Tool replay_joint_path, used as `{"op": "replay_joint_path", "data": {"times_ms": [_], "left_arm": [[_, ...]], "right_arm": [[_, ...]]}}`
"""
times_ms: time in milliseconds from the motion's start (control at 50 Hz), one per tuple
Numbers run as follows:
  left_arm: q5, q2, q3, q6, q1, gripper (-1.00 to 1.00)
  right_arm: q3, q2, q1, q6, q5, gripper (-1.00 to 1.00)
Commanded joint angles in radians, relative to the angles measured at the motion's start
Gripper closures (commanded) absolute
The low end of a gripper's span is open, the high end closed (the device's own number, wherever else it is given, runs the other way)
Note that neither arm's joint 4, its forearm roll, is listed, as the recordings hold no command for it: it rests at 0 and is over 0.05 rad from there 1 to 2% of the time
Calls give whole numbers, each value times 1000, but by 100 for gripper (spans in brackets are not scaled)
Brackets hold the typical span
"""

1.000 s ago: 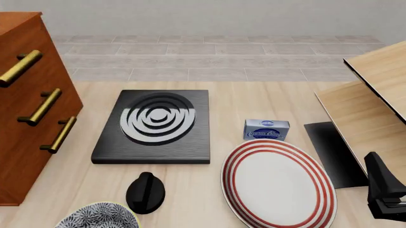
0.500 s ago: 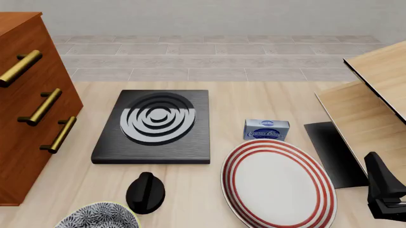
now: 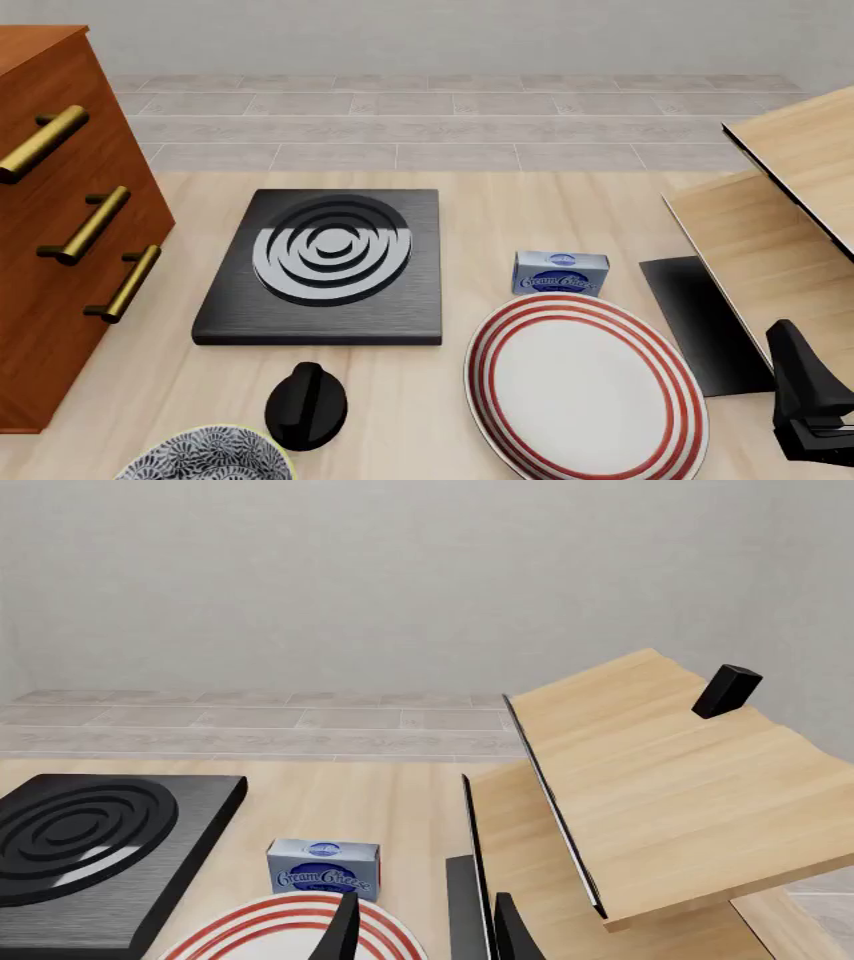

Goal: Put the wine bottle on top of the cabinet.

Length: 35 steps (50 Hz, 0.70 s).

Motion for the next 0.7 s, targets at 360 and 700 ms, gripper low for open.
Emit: {"op": "replay_joint_path", "data": {"times_ms": [360, 700], "left_arm": [[-44, 13, 120, 13, 30, -100], [-61, 19, 128, 16, 37, -100]], "right_arm": [[0, 0, 0, 0, 0, -100], [0, 0, 0, 0, 0, -100]]}}
